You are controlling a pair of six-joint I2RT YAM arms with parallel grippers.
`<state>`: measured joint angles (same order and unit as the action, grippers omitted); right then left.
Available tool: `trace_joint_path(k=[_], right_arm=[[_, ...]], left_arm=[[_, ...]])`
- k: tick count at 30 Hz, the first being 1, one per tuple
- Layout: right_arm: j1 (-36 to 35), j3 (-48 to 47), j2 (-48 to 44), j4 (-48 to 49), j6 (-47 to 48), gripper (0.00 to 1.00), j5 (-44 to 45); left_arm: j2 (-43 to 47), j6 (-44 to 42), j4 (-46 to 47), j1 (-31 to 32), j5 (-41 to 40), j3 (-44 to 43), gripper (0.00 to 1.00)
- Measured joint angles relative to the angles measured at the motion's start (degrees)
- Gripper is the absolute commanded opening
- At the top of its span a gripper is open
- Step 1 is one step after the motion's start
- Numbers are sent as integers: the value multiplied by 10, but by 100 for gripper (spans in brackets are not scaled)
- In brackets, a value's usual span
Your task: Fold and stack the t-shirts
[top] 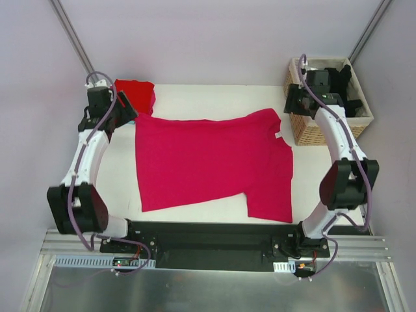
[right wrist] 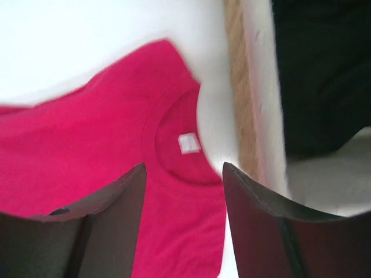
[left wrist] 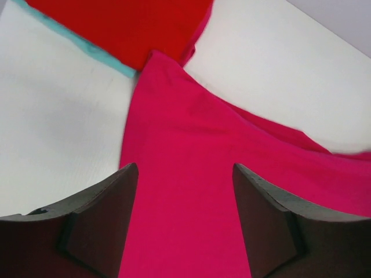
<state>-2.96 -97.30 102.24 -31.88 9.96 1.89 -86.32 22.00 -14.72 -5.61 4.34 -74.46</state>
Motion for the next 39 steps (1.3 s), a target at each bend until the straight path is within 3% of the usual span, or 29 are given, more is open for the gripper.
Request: trace_joint_path(k=[3, 7, 11, 26, 39], right_arm=[[4, 90, -75, -4, -15, 56, -42], [15, 217, -118, -13, -41, 56, -113], [20, 285, -114, -44, -52, 56, -144], [59, 387, -114, -117, -63, 52, -95], [92, 415, -89, -76, -64, 49, -86]], left_arm=[[112, 14, 3, 0, 17, 103, 54], [247, 22, -25, 0, 38, 251, 60], [303, 29, -69, 0, 53, 332, 63], [386, 46, -163, 0, 55, 353, 64], [398, 46, -190, 0, 55, 342, 63]])
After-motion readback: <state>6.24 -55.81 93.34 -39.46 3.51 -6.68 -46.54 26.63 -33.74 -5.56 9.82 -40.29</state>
